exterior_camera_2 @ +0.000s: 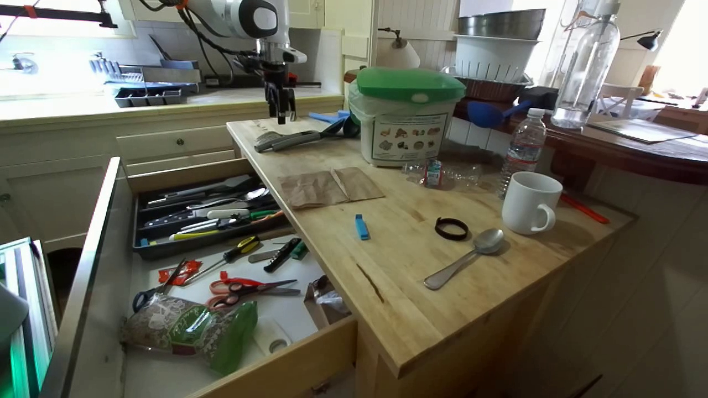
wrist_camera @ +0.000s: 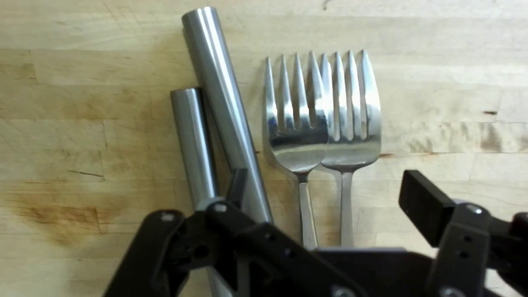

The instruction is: Place one silver fork in the open drawer.

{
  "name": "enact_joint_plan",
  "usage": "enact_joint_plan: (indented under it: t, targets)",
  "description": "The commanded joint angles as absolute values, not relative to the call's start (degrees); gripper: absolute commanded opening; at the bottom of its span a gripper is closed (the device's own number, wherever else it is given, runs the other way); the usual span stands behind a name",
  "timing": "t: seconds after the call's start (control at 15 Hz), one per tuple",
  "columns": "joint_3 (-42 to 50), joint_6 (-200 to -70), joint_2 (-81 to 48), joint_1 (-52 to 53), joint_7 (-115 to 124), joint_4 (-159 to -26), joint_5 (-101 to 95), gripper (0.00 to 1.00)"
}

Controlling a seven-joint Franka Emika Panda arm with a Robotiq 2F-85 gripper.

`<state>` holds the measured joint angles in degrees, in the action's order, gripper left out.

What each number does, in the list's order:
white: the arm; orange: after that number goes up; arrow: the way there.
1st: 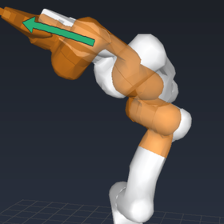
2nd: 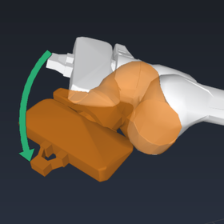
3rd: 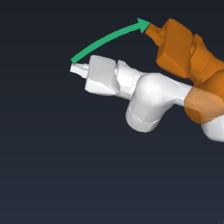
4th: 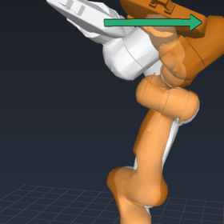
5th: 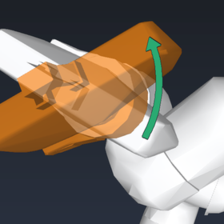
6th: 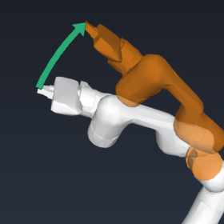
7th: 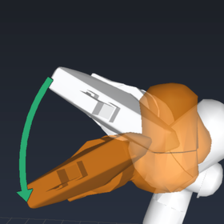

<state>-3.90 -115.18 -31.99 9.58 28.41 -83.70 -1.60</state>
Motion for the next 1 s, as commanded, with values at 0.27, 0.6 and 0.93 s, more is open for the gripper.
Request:
enact_joint_plan:
  t: [0.27, 0.6, 0.93]
  targets:
    - [-3.1, -114.3, -35.0, 10.3, 22.8, -80.6, 0.1, 0.99]
    - [-4.0, -120.0, -36.1, 9.2, 20.9, -80.8, 3.0, 0.89]
    - [-4.1, -122.9, -38.2, 8.7, 18.5, -80.4, 4.8, 0.83]
